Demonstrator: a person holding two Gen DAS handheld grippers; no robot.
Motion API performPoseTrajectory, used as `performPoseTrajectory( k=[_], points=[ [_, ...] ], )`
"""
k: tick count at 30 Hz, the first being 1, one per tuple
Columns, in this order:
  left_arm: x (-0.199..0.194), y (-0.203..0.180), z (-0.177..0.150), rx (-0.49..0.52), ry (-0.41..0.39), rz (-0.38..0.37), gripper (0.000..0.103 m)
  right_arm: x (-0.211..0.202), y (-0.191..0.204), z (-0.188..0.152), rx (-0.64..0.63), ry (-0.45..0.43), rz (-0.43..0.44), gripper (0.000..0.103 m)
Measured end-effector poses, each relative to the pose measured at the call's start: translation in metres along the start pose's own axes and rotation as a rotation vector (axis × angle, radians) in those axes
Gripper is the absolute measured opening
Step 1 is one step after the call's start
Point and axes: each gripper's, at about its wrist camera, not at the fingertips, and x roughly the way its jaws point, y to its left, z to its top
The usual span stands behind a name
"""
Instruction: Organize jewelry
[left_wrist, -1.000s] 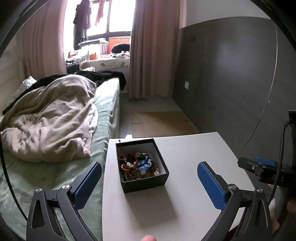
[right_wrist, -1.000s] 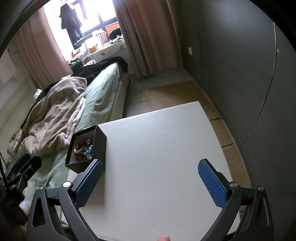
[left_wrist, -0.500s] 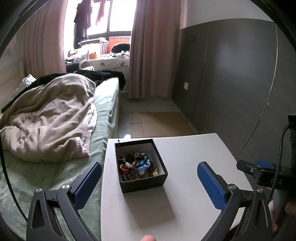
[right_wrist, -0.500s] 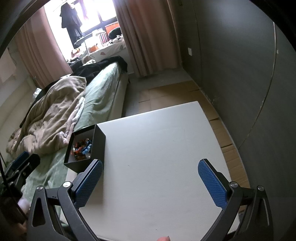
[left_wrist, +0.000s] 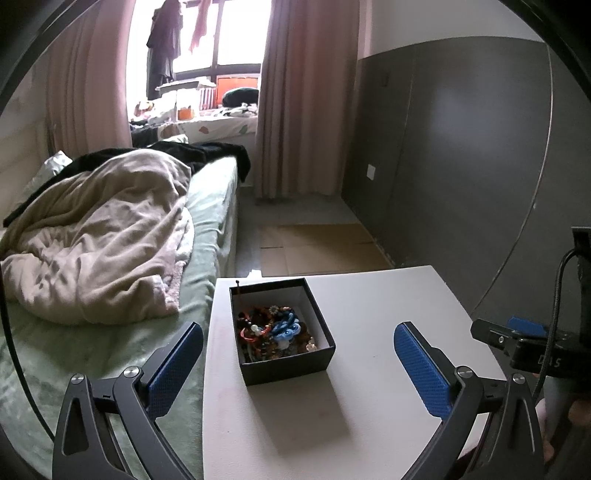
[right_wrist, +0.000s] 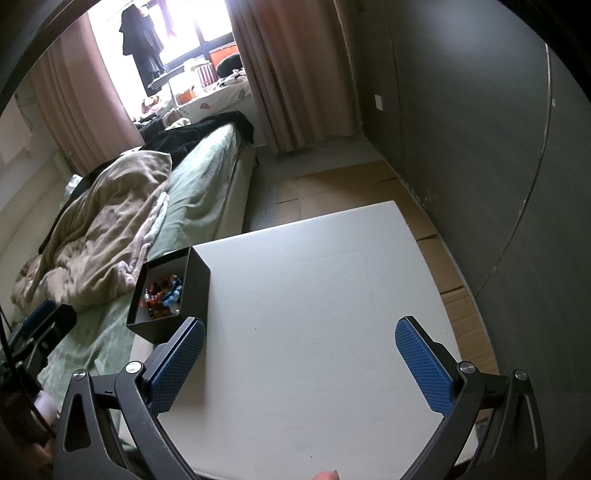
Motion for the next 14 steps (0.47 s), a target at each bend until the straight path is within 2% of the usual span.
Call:
performPoseTrajectory(
  k=[14],
  points=[
    [-0.0010, -0.0023, -0.0026, 0.003, -0.001, -0.001, 0.103, 0.0041, 0.0003, -0.0062, -0.008, 0.004, -0.011, 0.103]
  ],
)
